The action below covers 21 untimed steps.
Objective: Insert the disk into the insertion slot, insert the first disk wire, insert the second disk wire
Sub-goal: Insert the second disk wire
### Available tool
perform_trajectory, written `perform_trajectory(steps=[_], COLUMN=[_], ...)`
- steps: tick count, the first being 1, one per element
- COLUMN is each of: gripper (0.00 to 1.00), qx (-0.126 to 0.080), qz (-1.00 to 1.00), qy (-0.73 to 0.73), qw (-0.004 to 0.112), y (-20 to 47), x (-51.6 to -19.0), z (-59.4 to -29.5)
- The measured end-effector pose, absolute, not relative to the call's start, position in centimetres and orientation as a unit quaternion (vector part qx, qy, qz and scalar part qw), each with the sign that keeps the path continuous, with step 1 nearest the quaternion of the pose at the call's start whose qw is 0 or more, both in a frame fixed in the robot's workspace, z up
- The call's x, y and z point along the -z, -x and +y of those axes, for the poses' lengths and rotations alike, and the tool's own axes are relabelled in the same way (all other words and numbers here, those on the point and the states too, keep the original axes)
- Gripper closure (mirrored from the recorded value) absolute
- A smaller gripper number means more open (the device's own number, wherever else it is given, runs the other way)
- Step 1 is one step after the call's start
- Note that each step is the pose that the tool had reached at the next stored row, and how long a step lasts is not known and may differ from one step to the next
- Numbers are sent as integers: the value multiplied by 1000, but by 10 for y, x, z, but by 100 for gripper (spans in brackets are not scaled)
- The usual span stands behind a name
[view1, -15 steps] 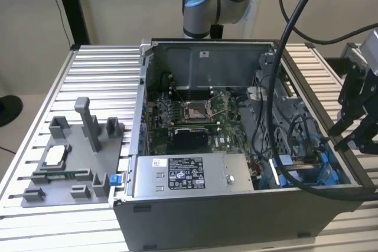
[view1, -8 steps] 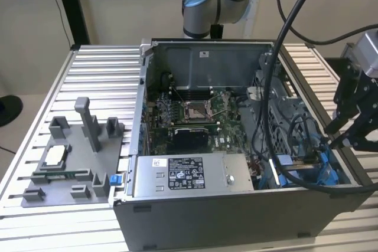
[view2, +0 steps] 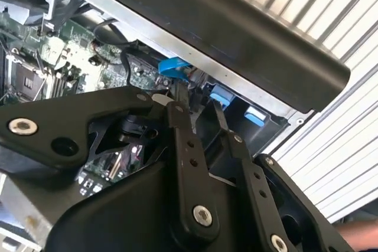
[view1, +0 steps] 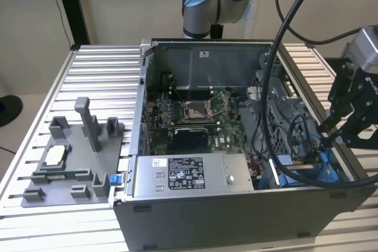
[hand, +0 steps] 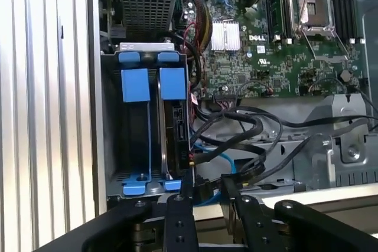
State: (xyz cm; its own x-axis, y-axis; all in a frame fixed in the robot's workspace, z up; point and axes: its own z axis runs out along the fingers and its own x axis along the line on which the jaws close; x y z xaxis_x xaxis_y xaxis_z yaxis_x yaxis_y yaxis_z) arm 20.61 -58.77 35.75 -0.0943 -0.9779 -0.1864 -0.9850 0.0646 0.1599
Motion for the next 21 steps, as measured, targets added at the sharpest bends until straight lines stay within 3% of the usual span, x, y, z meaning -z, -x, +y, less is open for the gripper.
perform_trajectory(steps=[4, 8, 9, 21], gripper=[0, 0, 100, 100], qx=[-126, -135, -138, -144], qz=[729, 727, 727, 726], qy=[672, 672, 672, 672], qw=[15, 24, 27, 32], y=[-207, -207, -207, -207], x=[-356, -355, -355, -355], z=[-588, -588, -588, -591])
